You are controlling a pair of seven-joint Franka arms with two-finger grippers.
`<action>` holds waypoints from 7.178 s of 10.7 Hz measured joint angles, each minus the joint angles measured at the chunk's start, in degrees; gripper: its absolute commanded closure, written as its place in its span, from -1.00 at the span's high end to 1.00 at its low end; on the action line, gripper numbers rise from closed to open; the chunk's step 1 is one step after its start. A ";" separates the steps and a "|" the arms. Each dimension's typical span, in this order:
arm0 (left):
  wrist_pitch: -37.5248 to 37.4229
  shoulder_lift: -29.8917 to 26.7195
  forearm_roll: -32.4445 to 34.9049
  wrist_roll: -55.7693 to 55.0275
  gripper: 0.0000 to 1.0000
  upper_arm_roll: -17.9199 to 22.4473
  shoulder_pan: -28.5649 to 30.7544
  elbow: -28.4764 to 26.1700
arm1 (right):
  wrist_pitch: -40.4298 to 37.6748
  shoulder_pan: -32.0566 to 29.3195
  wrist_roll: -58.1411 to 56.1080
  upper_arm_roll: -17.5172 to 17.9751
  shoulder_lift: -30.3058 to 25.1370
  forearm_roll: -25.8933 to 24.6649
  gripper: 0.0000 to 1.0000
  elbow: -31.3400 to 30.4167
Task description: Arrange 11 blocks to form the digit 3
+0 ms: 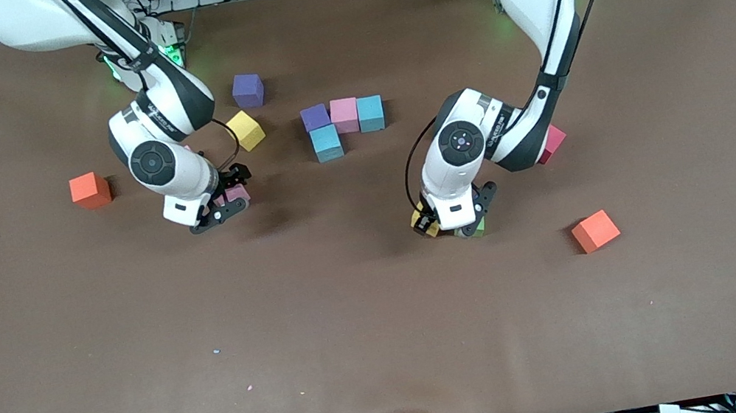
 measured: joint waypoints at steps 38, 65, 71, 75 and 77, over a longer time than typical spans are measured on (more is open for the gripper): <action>-29.54 -18.73 -0.21 33.70 -0.68 0.22 11.09 1.77 | 4.96 20.35 30.33 0.27 15.35 3.14 -1.00 19.08; -29.69 -18.83 -1.35 34.21 -0.67 -0.61 10.55 2.28 | 2.84 22.13 32.68 0.46 15.89 2.92 -0.58 19.17; -29.69 -18.82 -1.36 34.24 -0.67 -1.10 9.79 2.39 | 2.66 22.13 32.73 0.46 15.89 2.84 -1.00 19.23; -29.69 -18.82 -1.36 34.24 -0.67 -1.15 9.68 2.39 | 2.52 22.13 32.73 0.55 15.89 2.24 -1.00 19.25; -29.69 -18.82 -1.36 34.24 -0.67 -1.20 9.67 2.39 | 2.04 22.13 32.76 0.60 15.89 1.86 -1.00 19.33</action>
